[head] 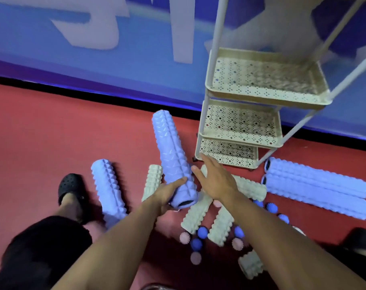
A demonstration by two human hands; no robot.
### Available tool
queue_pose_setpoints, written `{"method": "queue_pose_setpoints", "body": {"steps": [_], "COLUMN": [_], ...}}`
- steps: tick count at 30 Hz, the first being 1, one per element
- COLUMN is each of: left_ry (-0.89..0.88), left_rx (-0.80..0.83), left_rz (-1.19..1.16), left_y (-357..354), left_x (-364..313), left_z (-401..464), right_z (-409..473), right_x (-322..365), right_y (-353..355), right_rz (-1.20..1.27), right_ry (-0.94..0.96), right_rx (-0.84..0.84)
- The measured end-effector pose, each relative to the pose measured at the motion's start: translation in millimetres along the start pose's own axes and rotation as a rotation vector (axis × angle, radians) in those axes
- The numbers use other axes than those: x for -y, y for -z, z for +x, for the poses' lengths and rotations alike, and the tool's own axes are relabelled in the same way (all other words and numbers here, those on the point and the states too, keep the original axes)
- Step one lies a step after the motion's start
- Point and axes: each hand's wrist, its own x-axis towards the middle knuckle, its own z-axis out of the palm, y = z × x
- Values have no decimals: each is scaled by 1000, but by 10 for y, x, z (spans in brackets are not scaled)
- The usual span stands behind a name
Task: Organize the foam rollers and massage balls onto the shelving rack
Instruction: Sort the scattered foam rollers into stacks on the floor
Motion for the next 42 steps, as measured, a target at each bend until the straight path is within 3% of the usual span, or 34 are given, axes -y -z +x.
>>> {"method": "queue_pose_setpoints", "body": {"steps": [8,14,20,27,31,36,39,42], "left_ry": [-166,-264,-313,-389,-477,-464,-531,-599], "left_rx": [232,338,462,513,438,263,-9,-324], "left_rz": [1,278,526,540,475,56,-154,-94], "left_y": [-240,-416,-704,-1081,-1069,-919,-936,-880], "left_x": [-67,26,67,178,69,-352,-577,-720], "left_z": [-1032,-1559,-1854,-1993,-1937,-1873,-1930,-1900], "right_z": [-407,-678,-975,-1216,-1342,-1524,-1667,-1897], "right_x": [542,708,521,353,248,-75,-202,-286], "right_y": [676,1144,1368,1391,1557,1736,1813,1936], "right_rz": [404,661,573,396,391,285,100,-69], "right_ry": [-40,-22,-124,-67,-5,11,28,34], "right_rx": [33,-10,-18,-37,-68,-40,-58,-64]}}
